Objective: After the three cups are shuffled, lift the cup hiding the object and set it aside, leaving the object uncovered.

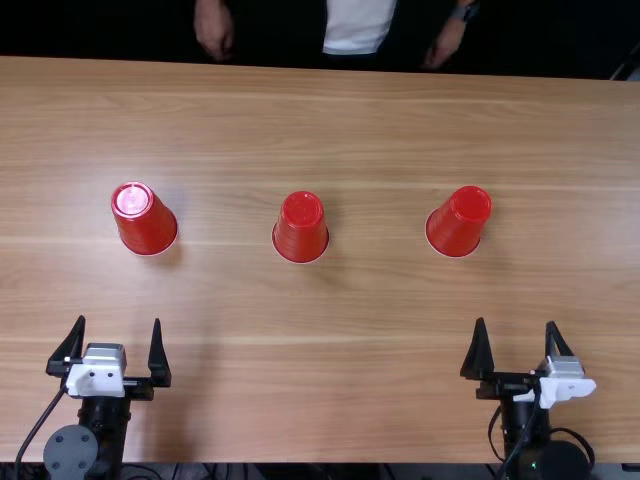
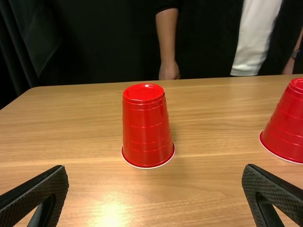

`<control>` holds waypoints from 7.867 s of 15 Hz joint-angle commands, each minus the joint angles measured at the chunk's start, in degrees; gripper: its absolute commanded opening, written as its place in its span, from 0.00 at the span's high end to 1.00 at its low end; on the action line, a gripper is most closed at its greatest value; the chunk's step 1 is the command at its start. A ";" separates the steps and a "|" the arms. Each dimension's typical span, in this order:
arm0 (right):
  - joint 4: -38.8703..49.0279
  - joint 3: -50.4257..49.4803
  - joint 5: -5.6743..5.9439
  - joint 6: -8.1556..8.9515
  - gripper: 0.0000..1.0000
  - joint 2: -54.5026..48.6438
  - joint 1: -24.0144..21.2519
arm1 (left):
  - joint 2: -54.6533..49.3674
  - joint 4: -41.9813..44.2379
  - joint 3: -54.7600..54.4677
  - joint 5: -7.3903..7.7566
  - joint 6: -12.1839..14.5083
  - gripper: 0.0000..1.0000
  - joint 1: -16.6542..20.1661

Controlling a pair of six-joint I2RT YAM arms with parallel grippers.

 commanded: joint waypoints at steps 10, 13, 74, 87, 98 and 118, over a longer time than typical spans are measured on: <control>-12.67 24.82 2.55 -2.04 0.00 10.76 0.34 | 12.45 -17.37 29.39 -2.40 -0.41 0.00 0.02; -19.32 35.46 2.44 -5.94 0.00 18.76 0.43 | 23.88 -25.49 43.28 -2.51 -0.41 0.00 -0.33; -54.33 112.63 1.18 -6.26 0.00 126.51 37.16 | 67.12 -76.75 81.16 -3.35 -4.94 0.00 -2.88; -55.07 106.83 1.39 -5.52 1.00 118.34 37.08 | 67.03 -76.64 81.25 -3.14 -5.05 0.00 -2.71; -54.12 83.97 1.81 -4.46 1.00 91.27 29.43 | 66.59 -76.75 81.25 -2.82 -5.26 0.00 -2.80; -39.25 63.06 1.60 -4.36 0.00 79.58 27.85 | 62.55 -78.01 81.34 -3.45 -5.58 0.00 -3.06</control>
